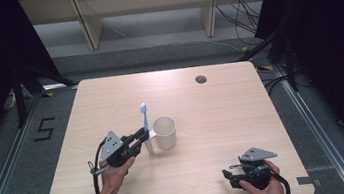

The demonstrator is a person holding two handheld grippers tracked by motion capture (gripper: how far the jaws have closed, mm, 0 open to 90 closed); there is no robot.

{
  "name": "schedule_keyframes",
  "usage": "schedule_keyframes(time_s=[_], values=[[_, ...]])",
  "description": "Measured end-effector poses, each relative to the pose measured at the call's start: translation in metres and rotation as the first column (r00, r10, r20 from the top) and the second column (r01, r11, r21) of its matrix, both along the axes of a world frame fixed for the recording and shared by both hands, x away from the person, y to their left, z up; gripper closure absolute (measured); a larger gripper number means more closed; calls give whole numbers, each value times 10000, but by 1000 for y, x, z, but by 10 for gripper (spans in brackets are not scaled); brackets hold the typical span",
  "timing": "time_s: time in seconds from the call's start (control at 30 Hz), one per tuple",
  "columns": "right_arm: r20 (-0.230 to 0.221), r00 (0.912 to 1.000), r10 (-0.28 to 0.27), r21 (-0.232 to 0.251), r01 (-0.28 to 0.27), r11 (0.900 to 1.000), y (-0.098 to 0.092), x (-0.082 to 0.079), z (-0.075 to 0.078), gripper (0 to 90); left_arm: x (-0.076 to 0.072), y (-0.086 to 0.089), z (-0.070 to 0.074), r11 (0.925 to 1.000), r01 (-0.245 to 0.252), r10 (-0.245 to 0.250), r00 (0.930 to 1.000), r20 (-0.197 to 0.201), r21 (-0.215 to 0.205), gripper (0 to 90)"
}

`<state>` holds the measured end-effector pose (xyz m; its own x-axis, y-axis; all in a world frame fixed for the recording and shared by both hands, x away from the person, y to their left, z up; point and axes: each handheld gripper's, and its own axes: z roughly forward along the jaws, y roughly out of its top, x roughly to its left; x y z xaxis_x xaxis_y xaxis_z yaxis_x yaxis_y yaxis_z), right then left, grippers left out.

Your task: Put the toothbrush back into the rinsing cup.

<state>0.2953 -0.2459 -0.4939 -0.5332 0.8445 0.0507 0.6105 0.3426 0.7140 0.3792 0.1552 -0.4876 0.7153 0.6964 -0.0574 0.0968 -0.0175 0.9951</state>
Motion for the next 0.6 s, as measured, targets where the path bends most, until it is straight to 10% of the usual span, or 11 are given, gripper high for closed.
schedule_keyframes(time_s=[0.6], values=[[-75,10000,-60,37,61,10000,0,0,0,236,-5,0,-7,9999,-71,74,9998,190,-156,734]])
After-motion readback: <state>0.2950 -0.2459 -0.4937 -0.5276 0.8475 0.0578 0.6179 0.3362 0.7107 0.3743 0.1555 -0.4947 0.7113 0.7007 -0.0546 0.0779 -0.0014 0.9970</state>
